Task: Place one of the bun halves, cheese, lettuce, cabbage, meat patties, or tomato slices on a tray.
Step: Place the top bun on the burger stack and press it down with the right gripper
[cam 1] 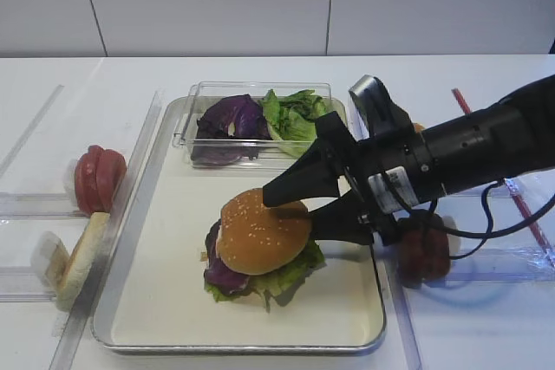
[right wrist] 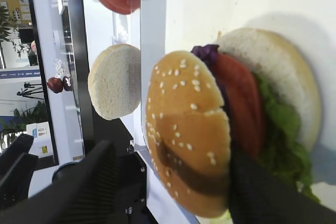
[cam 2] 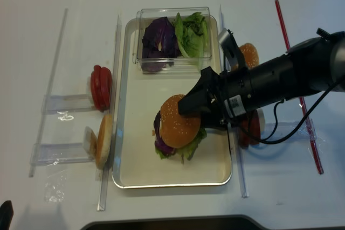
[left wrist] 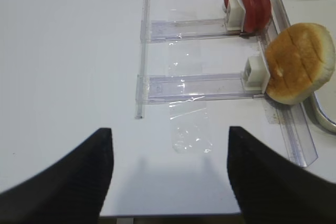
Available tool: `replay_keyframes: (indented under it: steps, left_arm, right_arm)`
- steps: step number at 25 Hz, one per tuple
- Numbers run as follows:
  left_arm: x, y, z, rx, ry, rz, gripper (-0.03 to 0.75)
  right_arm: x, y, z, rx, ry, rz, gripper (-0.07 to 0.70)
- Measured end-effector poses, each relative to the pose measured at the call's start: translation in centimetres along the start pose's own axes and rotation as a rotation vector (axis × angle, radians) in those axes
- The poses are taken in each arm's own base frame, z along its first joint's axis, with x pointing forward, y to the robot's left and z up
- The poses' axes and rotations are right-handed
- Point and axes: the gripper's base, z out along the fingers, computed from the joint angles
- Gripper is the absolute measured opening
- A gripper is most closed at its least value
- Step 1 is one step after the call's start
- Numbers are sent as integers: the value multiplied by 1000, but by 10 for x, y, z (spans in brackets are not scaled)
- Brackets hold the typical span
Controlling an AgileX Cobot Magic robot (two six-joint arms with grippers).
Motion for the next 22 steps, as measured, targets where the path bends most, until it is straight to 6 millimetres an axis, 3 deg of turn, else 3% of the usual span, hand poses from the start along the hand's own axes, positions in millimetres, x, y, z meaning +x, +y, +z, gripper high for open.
replay_keyframes:
  steps: [5,16,22]
  left_arm:
    - [0,0,0,0,0,0,469]
    - [0,0,0,0,0,0,469]
    - [0,0,0,0,0,0,469]
  right_arm:
    - [-4,-6,-11,4,-5,20,477]
    - [-2,-6,-15,-7,20,15,477]
    - [-7,-4,-31,-34,-14,14,477]
